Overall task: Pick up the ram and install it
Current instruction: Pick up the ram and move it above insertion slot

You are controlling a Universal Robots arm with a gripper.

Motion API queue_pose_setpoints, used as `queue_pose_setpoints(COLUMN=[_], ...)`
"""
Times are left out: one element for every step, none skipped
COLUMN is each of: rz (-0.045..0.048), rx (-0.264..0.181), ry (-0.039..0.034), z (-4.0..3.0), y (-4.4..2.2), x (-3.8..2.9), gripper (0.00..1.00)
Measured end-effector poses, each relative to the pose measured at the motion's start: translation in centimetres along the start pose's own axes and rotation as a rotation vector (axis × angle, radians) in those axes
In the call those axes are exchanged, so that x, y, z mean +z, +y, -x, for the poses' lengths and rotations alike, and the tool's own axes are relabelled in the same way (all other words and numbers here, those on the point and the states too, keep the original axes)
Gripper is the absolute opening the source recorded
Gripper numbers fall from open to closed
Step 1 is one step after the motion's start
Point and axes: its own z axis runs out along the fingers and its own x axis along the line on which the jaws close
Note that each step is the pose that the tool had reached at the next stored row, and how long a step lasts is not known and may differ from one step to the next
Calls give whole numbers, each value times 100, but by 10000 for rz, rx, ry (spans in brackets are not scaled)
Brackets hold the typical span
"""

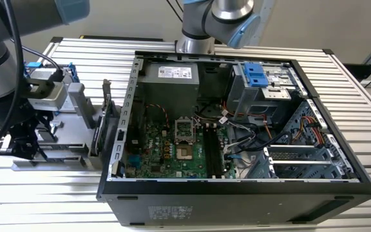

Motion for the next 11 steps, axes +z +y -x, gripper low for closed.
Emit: queue_pose_setpoints(rz=[0, -1, 0, 0, -1, 0, 0, 0, 0, 0, 0], rx=[-5, -9, -14, -18, -23, -26, -30, -34, -37, -41, -45], ry=[0, -1, 0, -1, -1, -1, -1, -1, -1, -1, -1], z=[0, 0, 0, 0, 0, -1, -1, 0, 0, -1, -1], y=[0, 0, -1, -1, -1, -1, -2, -2, -3, -3, -4], x=[10, 20, 30, 40, 50, 60, 70, 81, 91, 102, 113], gripper=[100, 100, 100, 100, 100, 100, 100, 100, 100, 100, 100])
